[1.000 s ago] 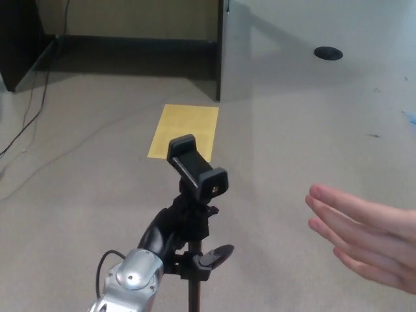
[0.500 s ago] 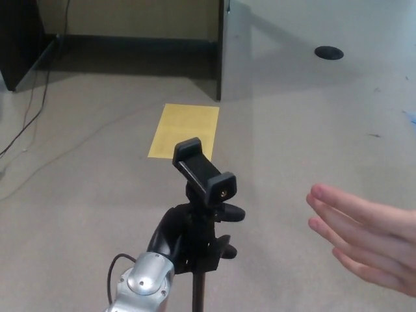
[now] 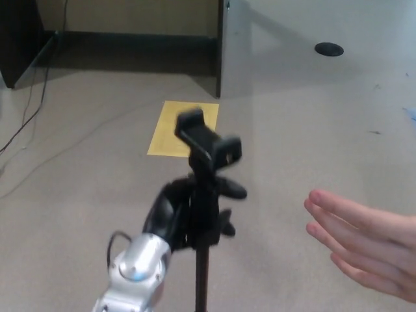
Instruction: There is a tripod standing in front of the robot and the robot extends its left arm to grab it. It lifts the tripod and passes it to a person.
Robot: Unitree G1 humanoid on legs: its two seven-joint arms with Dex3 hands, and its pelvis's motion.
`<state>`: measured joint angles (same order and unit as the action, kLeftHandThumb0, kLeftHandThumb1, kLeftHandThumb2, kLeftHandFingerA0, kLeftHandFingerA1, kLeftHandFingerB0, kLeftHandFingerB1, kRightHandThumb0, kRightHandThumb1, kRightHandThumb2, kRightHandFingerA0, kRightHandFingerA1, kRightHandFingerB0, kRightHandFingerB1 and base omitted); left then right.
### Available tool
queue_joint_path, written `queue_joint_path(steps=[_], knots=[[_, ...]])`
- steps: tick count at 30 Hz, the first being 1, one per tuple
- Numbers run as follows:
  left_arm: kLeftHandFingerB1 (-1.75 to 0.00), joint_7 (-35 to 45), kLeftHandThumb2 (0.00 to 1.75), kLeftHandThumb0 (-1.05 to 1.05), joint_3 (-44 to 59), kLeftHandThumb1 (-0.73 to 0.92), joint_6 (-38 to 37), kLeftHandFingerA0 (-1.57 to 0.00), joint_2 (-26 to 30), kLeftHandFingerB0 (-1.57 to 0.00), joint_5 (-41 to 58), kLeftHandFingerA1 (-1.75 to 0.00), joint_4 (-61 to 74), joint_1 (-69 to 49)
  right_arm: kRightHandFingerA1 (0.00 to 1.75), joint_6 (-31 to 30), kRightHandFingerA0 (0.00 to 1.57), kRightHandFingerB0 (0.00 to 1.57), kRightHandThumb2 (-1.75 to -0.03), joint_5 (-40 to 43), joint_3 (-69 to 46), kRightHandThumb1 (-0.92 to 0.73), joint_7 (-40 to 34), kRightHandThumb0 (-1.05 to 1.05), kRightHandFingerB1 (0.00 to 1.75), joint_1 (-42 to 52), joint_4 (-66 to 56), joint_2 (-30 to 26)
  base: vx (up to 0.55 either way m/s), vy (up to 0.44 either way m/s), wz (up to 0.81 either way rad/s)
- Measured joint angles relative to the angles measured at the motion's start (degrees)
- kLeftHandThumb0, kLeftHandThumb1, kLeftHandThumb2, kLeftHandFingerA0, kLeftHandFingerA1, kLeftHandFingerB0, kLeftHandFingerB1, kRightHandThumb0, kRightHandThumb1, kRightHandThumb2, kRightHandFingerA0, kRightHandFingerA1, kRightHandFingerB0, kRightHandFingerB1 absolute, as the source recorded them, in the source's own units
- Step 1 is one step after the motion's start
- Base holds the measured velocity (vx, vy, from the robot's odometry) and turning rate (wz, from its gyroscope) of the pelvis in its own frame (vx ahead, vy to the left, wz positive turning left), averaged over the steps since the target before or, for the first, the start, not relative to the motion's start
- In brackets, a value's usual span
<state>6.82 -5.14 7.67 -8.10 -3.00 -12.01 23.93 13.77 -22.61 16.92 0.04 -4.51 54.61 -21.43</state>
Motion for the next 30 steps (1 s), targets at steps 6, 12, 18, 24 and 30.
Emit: queue_joint_path(steps=[6, 12, 18, 24, 30], knots=[[-1.14, 1.32, 0.86, -0.07, 0.32, 0.75, 2.34, -1.06, 1.64, -0.82, 1.05, -1.38, 7.88, 5.55, 0.4, 0.01, 0.6, 0.44, -0.62, 0.04, -0.08, -0.73, 0.31, -0.42, 0.35, -0.76, 0.43, -0.24, 0.0, 0.0, 0.0], [-1.07, 2.99, 0.81, -0.1, -0.28, 0.73, 6.56, -1.07, 2.24, -0.85, 2.09, -1.34, 13.87, 12.94, 0.42, 0.02, 0.63, 0.45, -0.63, 0.15, -0.1, -0.73, 0.43, -0.42, 0.36, -0.82, 1.05, -0.23, 0.0, 0.0, 0.0], [-1.08, 4.35, 0.78, -0.14, -1.8, 0.73, 11.85, -1.03, 0.56, -0.85, 3.56, -1.41, 18.01, 20.65, 0.41, 0.07, 0.64, 0.45, -0.63, 0.18, -0.1, -0.73, 0.41, -0.41, 0.36, -0.67, 1.09, -0.13, 0.0, 0.0, 0.0], [-1.05, 4.81, 0.69, -0.18, -3.0, 0.73, 18.4, -0.96, -4.57, -0.83, 5.88, -1.41, 20.75, 30.77, 0.41, 0.06, 0.61, 0.44, -0.62, 0.21, -0.1, -0.72, 0.42, -0.42, 0.35, -0.83, 1.25, 0.11, 0.0, 0.0, 0.0], [-1.06, 4.69, 0.78, -0.14, -3.3, 0.71, 25.33, -1.04, -6.5, -0.85, 9.04, -1.32, 25.11, 38.03, 0.44, 0.03, 0.67, 0.47, -0.62, 0.14, -0.06, -0.73, 0.36, -0.43, 0.36, -1.41, 1.51, 0.13, 0.0, 0.0, 0.0]])
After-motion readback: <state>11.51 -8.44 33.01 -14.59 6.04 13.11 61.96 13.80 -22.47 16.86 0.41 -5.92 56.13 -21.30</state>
